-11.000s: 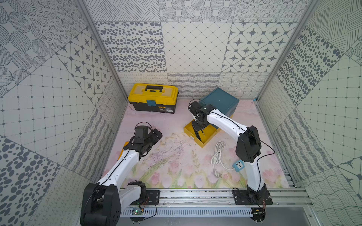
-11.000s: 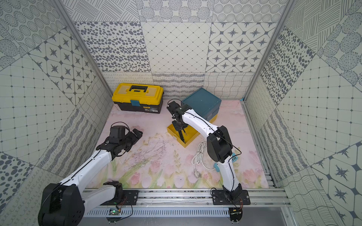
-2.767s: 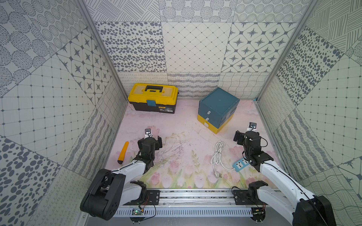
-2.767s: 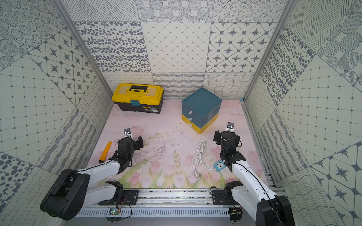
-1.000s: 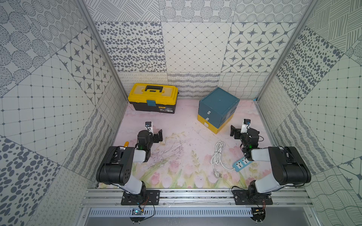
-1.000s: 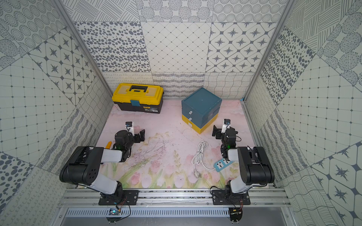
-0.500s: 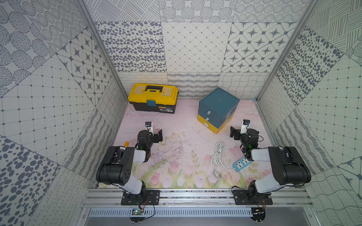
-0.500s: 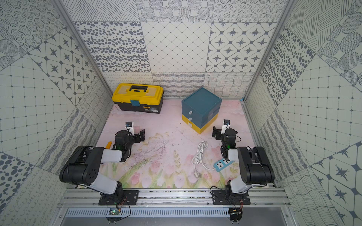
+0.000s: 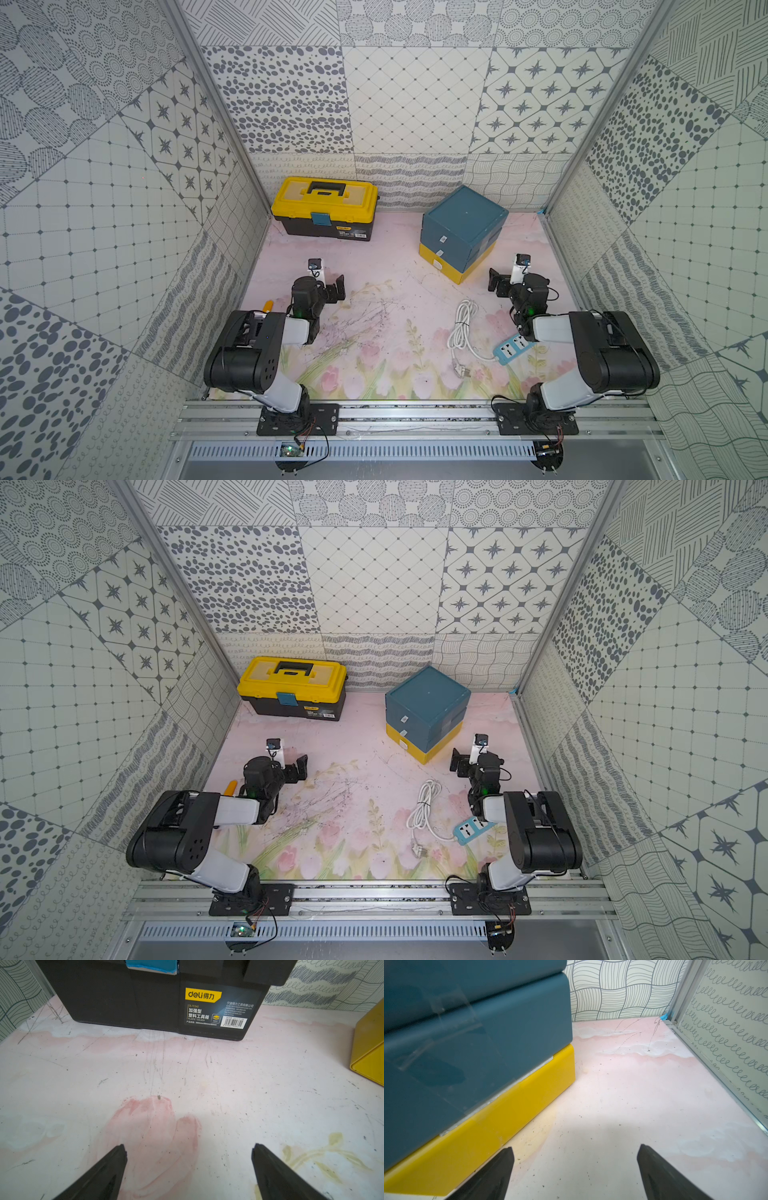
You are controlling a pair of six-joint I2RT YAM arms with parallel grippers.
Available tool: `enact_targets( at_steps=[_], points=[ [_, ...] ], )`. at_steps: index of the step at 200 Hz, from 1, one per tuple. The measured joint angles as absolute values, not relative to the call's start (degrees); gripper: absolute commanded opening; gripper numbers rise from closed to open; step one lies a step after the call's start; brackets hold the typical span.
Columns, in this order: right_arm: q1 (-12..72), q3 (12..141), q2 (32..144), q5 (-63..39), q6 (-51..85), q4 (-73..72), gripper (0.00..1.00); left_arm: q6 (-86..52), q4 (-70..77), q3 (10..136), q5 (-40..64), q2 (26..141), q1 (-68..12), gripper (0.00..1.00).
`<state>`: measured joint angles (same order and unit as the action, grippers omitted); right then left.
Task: Please place the pencils in the drawer according to their color
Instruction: Reset both arms
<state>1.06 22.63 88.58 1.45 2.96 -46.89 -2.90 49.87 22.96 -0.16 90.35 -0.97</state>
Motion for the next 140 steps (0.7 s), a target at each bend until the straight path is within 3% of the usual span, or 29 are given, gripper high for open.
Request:
enact_targets(
  at_steps=[140],
  points=[
    [1.26,22.63,88.58,1.56,2.96,-46.89,0.99,-2.87,49.84,22.96,0.73,90.35,-0.97,1.0]
  ],
)
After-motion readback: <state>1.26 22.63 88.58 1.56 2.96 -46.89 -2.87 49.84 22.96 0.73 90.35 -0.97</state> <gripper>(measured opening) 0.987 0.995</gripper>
